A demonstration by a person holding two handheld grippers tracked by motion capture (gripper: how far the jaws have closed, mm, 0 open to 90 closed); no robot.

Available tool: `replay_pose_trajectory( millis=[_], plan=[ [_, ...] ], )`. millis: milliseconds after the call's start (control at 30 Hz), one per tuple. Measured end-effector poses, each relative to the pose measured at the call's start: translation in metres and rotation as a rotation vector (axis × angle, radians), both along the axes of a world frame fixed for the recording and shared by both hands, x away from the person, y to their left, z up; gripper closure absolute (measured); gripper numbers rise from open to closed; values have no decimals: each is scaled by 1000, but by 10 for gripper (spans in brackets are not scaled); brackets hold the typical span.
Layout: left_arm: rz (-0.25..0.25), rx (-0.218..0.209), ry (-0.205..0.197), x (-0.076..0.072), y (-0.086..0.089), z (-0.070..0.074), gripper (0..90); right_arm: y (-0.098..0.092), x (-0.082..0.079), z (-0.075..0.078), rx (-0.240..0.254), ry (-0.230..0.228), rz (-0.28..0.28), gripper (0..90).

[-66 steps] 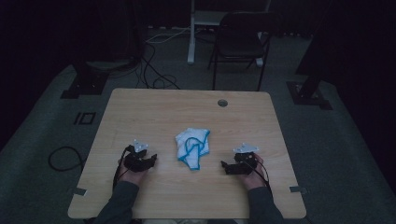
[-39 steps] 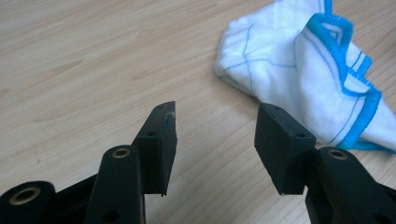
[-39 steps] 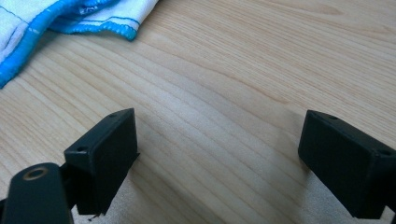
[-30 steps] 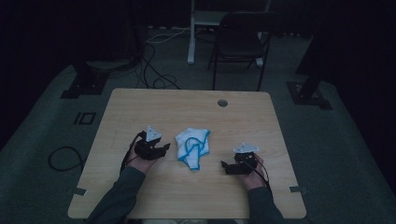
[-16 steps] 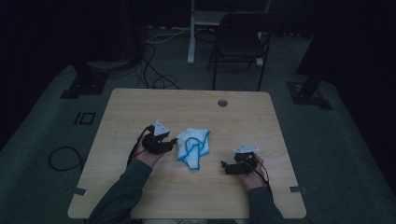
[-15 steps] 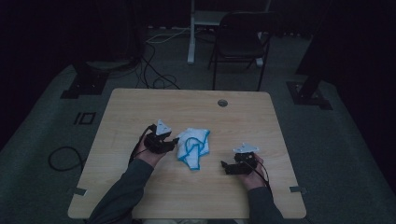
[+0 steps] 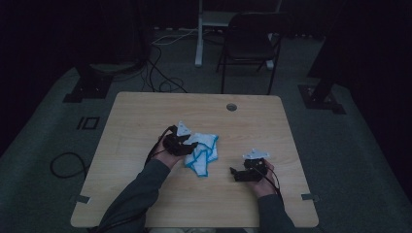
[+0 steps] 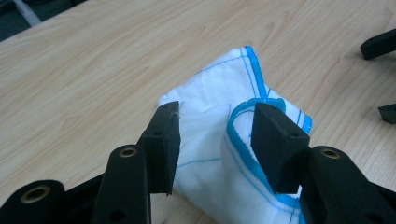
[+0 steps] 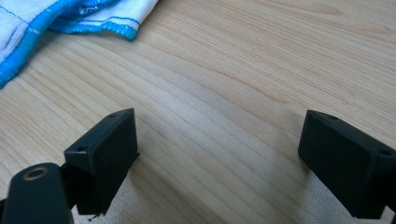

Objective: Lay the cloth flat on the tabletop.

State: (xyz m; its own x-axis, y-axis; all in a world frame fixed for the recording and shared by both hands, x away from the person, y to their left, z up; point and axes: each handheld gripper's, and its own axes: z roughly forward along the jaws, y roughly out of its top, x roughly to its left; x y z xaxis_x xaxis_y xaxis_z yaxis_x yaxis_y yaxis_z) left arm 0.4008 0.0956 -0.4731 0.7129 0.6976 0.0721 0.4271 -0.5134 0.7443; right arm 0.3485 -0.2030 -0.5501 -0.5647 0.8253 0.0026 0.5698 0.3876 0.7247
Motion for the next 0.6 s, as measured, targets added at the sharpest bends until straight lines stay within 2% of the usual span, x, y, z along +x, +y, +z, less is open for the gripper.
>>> replay_pose_trajectory(
  millis=[33, 300, 600],
  plan=[
    [-18, 18, 7, 3, -5, -1, 525, 0, 0, 0, 0, 0, 0, 118],
    [-59, 47, 26, 13, -22, -5, 516, 0, 0, 0, 0, 1, 0, 117],
    [-78, 101, 51, 21, -36, -11, 518, 0, 0, 0, 1, 1, -1, 117]
  ],
)
